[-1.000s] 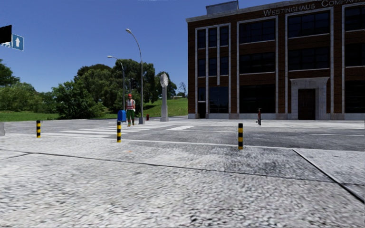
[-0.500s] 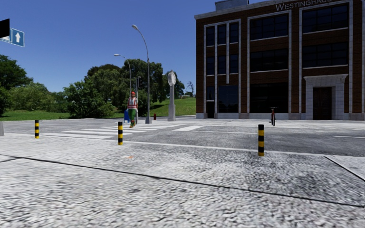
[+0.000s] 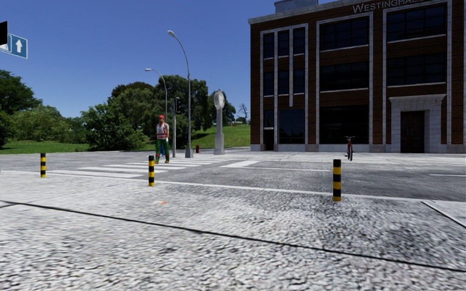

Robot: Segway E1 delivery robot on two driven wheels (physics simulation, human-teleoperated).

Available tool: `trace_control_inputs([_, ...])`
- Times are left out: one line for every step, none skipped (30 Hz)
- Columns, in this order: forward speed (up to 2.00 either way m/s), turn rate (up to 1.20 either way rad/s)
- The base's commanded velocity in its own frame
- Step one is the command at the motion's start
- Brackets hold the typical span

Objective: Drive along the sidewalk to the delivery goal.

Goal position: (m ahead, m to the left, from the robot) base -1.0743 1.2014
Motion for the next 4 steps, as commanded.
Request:
trace_control_inputs([0.00,0.00])
trace_control_inputs([0.00,0.00])
trace_control_inputs([0.00,0.00])
trace_control_inputs([0.00,0.00])
